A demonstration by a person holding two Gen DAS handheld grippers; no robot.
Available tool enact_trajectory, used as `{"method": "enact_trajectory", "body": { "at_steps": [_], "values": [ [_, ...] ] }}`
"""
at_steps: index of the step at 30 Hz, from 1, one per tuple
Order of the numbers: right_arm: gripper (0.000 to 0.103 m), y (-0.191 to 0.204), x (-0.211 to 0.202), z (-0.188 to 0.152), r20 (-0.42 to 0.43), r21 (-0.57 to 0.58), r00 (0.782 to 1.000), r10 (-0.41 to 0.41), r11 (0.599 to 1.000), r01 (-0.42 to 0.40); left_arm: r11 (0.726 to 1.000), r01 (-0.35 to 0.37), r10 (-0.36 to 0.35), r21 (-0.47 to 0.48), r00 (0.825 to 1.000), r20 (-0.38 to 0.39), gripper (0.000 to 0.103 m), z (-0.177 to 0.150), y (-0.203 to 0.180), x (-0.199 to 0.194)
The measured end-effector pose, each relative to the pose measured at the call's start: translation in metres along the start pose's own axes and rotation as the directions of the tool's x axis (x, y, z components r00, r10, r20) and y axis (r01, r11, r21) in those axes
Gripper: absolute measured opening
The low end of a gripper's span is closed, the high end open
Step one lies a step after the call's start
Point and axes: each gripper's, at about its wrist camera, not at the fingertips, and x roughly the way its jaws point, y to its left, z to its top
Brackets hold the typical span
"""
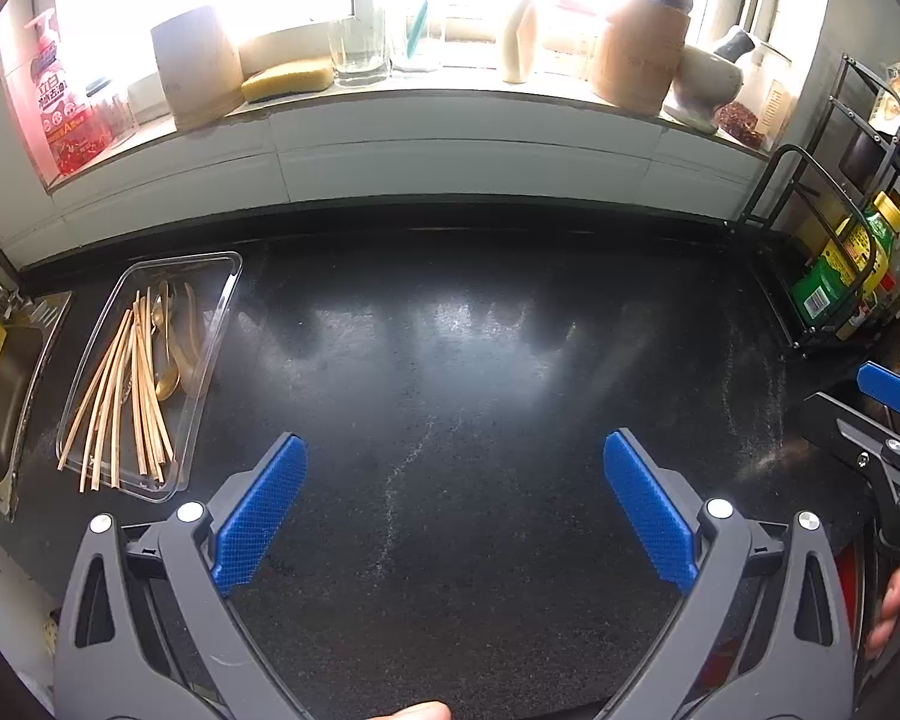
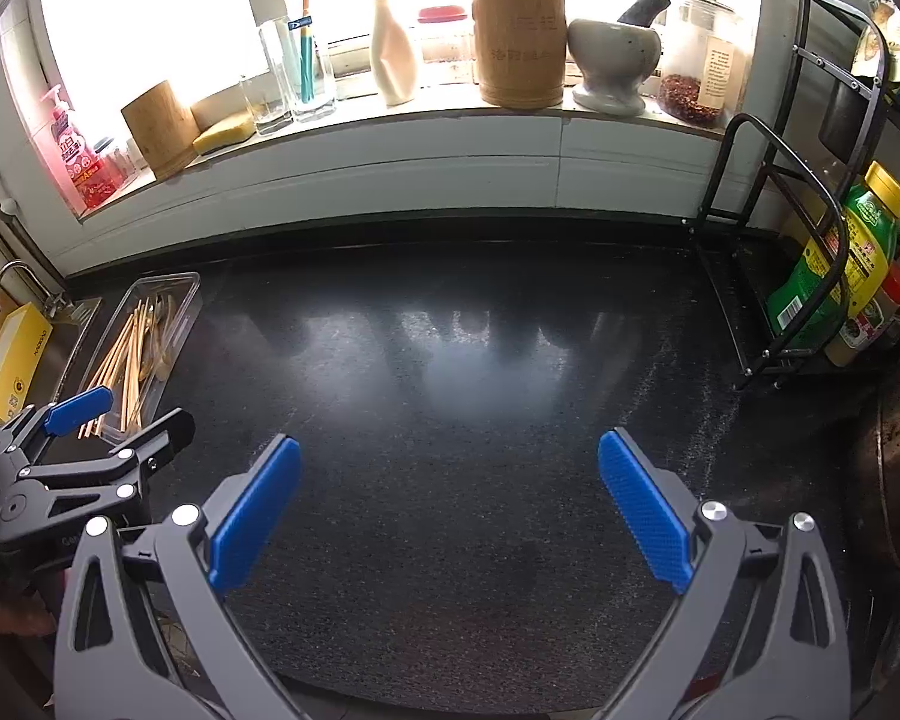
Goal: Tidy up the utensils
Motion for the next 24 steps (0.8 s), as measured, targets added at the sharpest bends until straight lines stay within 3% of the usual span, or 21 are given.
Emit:
{"method": "enact_trajectory", "body": {
  "at_steps": [24],
  "values": [
    [0.096, 0.012, 0.010, 0.000, -0.026, -0.015, 0.999, 0.022, 1.000, -0.022, 1.000, -0.022, 0.022, -0.012, 1.000, -0.005, 0.097, -0.002, 0.015, 0.002]
  ]
}}
